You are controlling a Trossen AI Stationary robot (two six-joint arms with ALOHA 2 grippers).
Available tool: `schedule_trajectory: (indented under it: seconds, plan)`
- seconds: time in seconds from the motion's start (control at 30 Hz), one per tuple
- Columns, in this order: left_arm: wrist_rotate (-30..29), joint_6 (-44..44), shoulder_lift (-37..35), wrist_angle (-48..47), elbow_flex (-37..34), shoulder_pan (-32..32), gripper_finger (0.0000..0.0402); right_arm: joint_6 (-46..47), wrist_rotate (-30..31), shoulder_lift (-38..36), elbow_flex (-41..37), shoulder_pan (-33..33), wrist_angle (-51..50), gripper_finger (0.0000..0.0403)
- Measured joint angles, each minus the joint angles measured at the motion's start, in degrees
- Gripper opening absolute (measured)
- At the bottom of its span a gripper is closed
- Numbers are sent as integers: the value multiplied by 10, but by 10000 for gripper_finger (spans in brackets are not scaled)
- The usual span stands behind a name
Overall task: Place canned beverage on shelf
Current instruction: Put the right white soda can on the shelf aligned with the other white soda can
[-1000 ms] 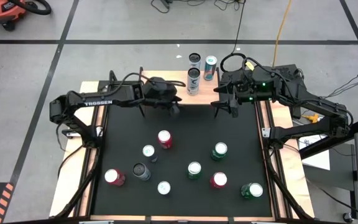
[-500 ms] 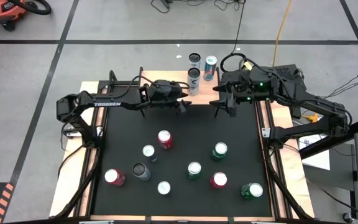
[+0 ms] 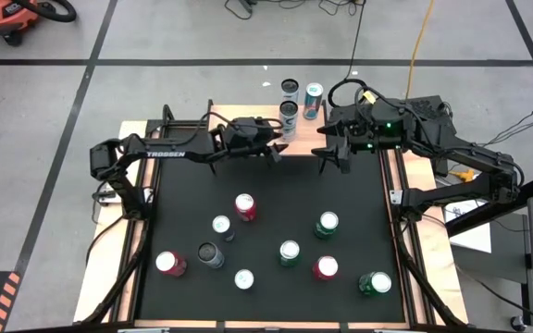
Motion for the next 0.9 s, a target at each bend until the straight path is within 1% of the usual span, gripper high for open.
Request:
schedule_trajectory:
  seconds: [0.03, 0.23, 0.6, 0.73, 0.8, 0.9]
  plan:
    - [0, 0, 4, 12, 1, 0, 200, -1, 1, 0, 0, -1, 0, 357]
    - [-11, -2, 19, 5, 0, 8, 200, -2, 0, 1, 0, -7, 0, 357]
    - [-20, -3, 18, 29, 0, 35, 200, -3, 0, 1, 0, -7, 0, 357]
    - [-20, -5, 18, 22, 0, 39, 200, -3, 0, 1, 0, -7, 0, 357]
    - [-13, -10, 18, 22, 0, 36, 200, -3, 0, 1, 0, -7, 0, 357]
    - [16, -44, 18, 20, 0, 26, 200, -2, 0, 1, 0, -7, 0, 357]
